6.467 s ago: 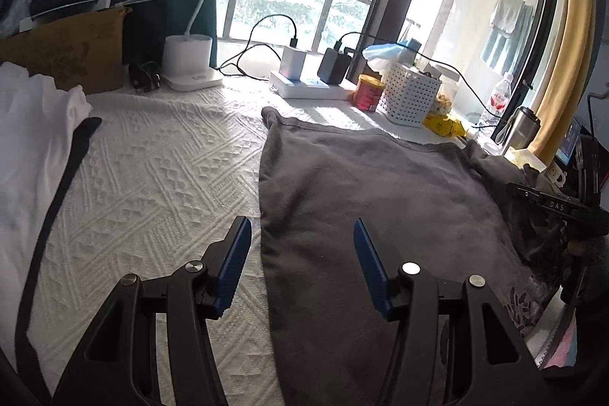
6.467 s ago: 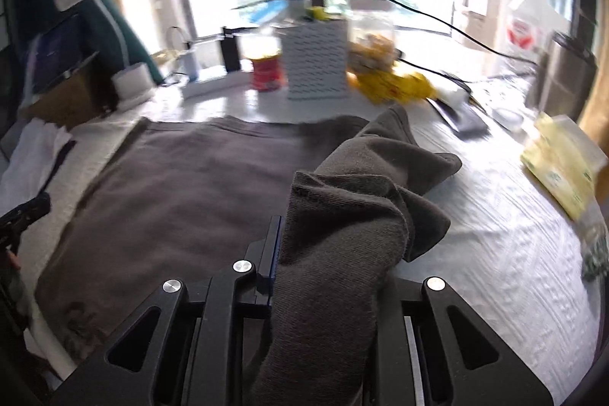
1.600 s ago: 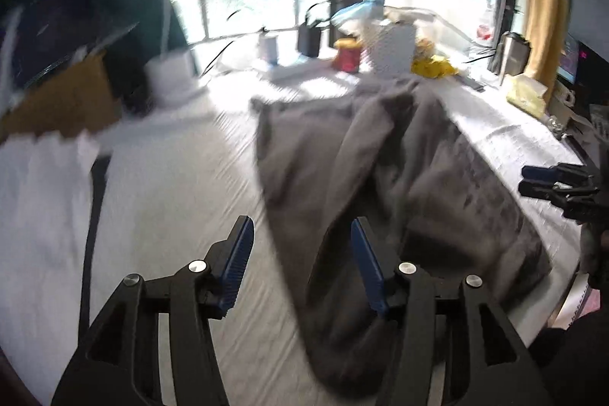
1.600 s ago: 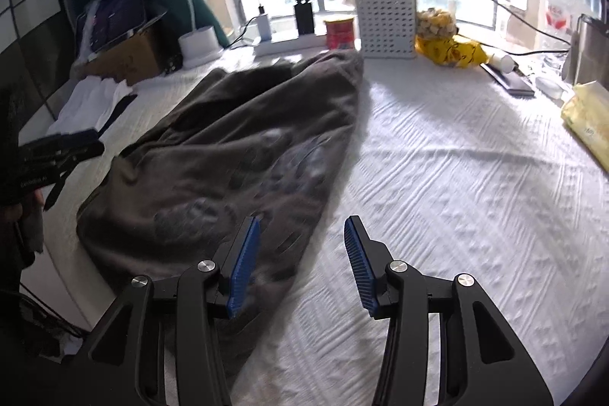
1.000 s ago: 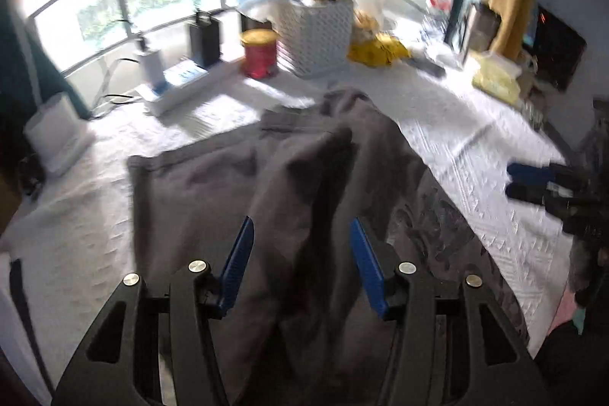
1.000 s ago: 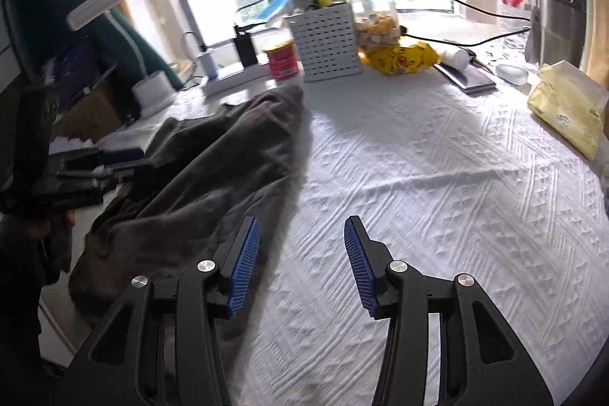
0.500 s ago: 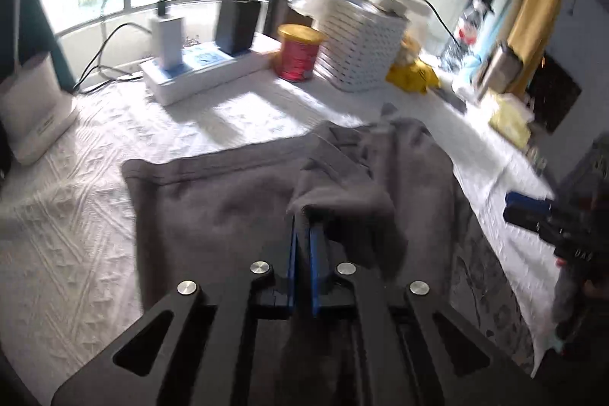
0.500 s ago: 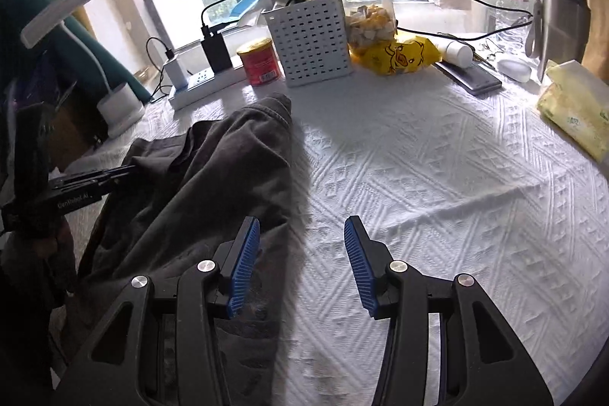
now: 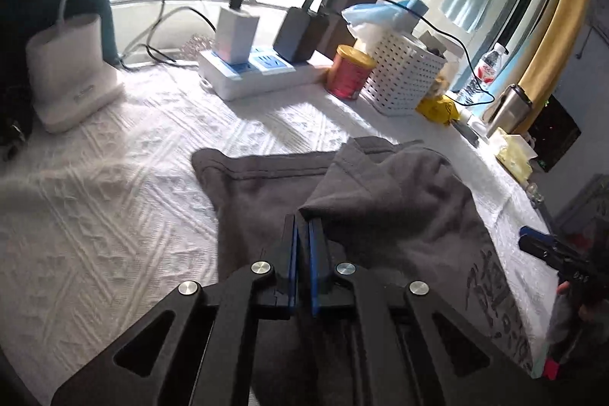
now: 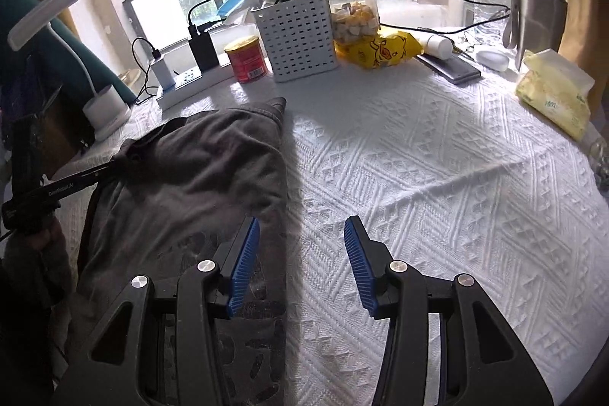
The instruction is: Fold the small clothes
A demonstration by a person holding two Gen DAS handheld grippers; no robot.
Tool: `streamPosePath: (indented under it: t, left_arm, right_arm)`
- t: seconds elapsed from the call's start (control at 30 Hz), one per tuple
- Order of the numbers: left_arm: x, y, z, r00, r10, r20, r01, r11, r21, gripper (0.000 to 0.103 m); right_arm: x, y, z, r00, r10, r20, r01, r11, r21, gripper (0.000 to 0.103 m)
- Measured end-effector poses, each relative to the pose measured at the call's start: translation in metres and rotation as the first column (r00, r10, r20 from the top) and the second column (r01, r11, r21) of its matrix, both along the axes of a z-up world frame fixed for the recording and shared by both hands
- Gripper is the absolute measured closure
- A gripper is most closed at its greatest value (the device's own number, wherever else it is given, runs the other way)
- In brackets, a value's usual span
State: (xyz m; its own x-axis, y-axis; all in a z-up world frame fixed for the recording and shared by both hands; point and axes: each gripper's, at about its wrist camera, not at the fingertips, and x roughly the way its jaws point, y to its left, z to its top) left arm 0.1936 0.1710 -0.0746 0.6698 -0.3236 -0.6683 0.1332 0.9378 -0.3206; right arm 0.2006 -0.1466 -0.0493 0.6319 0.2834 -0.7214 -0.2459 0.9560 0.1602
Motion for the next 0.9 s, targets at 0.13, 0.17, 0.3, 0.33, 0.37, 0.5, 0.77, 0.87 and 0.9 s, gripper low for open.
streamPosePath:
  t: [0.13, 0.17, 0.3, 0.33, 0.37, 0.5, 0.77, 0.87, 0.9]
  left_arm:
    - [-0.001, 0.026, 0.001, 0.990, 0.143, -0.007, -0.143, 0.989, -0.022, 0.099]
    - [-0.002, 0.030, 0.002, 0.987, 0.158, -0.009, -0.159, 0.987, -0.037, 0.099]
    - [-0.013, 0.026, 0.018, 0.988, 0.150, 0.037, -0.149, 0.988, -0.038, 0.098]
    - [-0.012, 0.023, 0.018, 0.989, 0.144, 0.029, -0.143, 0.989, -0.032, 0.095]
    - [-0.011, 0.021, 0.016, 0.990, 0.142, 0.017, -0.142, 0.990, -0.019, 0.090]
    - [-0.002, 0.021, 0.004, 0.989, 0.143, -0.040, -0.142, 0.990, 0.011, 0.060]
    - [0.009, 0.023, -0.020, 0.989, 0.122, -0.089, -0.113, 0.989, 0.101, 0.069]
    - [0.011, 0.025, -0.015, 0.989, 0.125, -0.078, -0.117, 0.987, 0.108, 0.074]
    - [0.012, 0.026, -0.014, 0.989, 0.132, -0.073, -0.123, 0.986, 0.111, 0.074]
  right_arm:
    - [0.011, 0.009, 0.006, 0.999, 0.043, 0.006, -0.043, 0.999, -0.002, 0.054]
    - [0.017, 0.015, 0.009, 0.998, 0.067, 0.011, -0.067, 0.998, -0.003, 0.054]
    - [0.035, 0.034, 0.015, 0.990, 0.136, 0.026, -0.136, 0.991, 0.004, 0.054]
    - [0.039, 0.037, 0.015, 0.989, 0.147, 0.027, -0.147, 0.989, 0.008, 0.054]
    - [0.044, 0.041, 0.015, 0.987, 0.161, 0.029, -0.161, 0.987, 0.021, 0.054]
    - [0.054, 0.048, 0.010, 0.983, 0.181, 0.020, -0.182, 0.981, 0.064, 0.054]
    - [0.064, 0.034, -0.011, 0.986, 0.163, -0.034, -0.159, 0.982, 0.103, 0.054]
    - [0.066, 0.028, -0.011, 0.988, 0.151, -0.036, -0.146, 0.983, 0.108, 0.054]
    - [0.068, 0.026, -0.011, 0.988, 0.149, -0.036, -0.145, 0.983, 0.110, 0.054]
